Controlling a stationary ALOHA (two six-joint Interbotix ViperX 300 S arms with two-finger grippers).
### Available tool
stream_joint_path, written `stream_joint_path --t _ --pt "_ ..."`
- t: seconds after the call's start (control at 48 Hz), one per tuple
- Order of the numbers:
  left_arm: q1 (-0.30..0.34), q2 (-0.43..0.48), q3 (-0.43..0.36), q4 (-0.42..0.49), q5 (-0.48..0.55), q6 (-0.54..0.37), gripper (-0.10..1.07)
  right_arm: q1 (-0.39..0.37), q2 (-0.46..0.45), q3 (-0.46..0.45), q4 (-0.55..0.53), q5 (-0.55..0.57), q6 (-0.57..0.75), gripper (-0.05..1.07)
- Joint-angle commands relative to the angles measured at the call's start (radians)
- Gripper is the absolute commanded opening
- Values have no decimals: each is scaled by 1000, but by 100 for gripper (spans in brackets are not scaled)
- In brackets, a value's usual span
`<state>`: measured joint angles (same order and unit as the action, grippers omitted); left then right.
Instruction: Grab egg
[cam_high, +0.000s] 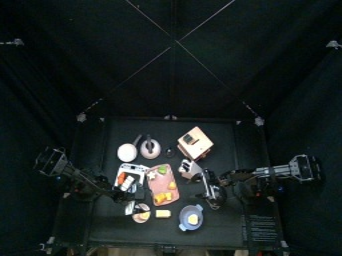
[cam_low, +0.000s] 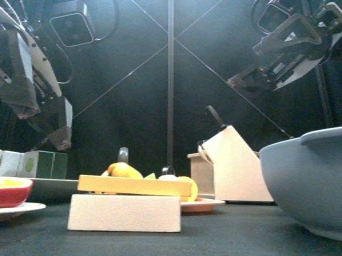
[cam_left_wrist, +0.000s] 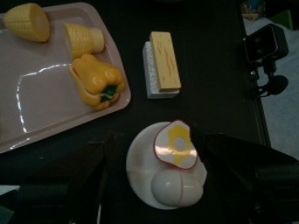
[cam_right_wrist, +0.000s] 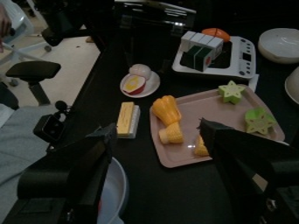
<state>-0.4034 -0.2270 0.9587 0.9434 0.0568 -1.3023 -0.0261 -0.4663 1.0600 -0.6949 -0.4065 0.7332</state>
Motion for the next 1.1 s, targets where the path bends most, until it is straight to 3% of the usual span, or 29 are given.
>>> stream_joint_path --t 0.0,0.167,0.396,0.438,0.729,1.083 --pt "-34 -11 -12 -31 8 -2 100 -3 -3 -25 3 -5 0 104" --pt "-117 -51 -31 -129 133 3 100 -8 8 -28 2 -5 0 104" --pt "-236 -103 -112 -198 535 20 100 -14 15 -29 3 -5 0 104" --pt "-252 -100 -124 -206 568 32 100 -14 15 -31 3 -3 0 104" --pt "-275 -3 -146 -342 543 78 100 -21 15 -31 -8 -5 -5 104" --pt "-279 80 -170 -322 469 78 100 -64 14 -34 -63 -5 -3 104"
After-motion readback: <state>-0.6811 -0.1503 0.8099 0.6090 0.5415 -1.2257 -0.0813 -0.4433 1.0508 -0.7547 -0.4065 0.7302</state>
